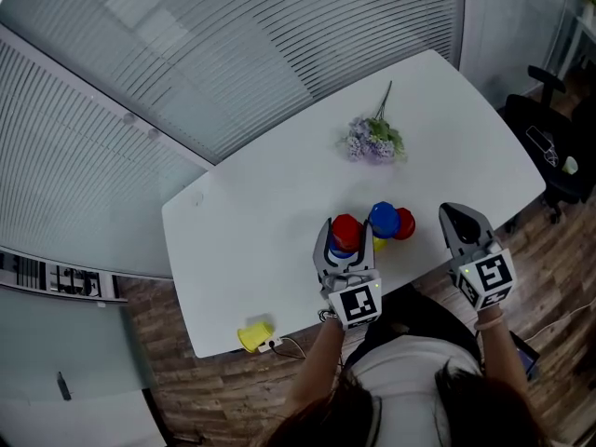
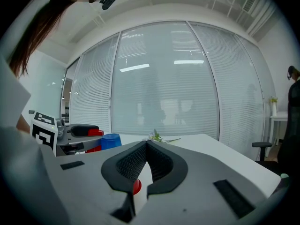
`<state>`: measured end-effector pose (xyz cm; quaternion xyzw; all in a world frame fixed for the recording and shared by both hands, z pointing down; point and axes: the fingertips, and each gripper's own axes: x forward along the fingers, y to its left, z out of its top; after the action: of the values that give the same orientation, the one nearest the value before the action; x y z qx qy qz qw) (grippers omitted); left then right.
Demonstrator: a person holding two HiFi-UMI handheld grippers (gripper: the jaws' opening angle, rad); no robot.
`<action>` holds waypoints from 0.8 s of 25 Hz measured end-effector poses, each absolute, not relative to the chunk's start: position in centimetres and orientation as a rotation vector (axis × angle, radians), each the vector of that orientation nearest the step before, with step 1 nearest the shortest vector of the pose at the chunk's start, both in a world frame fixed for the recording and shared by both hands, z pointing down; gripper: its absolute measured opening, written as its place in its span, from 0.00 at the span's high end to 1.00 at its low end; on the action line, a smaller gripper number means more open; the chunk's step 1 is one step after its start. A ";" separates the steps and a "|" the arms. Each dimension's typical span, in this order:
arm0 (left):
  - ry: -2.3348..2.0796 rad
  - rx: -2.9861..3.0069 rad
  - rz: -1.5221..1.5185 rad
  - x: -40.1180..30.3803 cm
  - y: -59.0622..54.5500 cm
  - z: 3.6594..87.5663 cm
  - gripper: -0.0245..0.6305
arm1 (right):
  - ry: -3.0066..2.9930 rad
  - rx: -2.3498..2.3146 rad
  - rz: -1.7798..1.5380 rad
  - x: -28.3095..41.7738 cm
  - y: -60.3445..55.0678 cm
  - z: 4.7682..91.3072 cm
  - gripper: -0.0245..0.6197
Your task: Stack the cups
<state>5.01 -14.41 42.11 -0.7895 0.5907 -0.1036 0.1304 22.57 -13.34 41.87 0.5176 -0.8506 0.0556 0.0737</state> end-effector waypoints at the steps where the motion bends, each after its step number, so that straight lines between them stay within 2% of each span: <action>1: 1.710 -2.299 -0.309 5.0 -14.4 42.3 0.52 | -2.553 1.559 0.169 22.5 -13.3 41.9 0.92; 20: 1.679 -2.329 -0.184 4.9 -13.1 39.6 0.49 | -2.544 1.602 0.157 21.9 -10.9 41.5 0.92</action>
<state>4.90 -13.11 39.62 -0.8024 0.5785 -0.0635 0.1320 21.90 -10.94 41.54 0.5312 -0.8431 0.0520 0.0656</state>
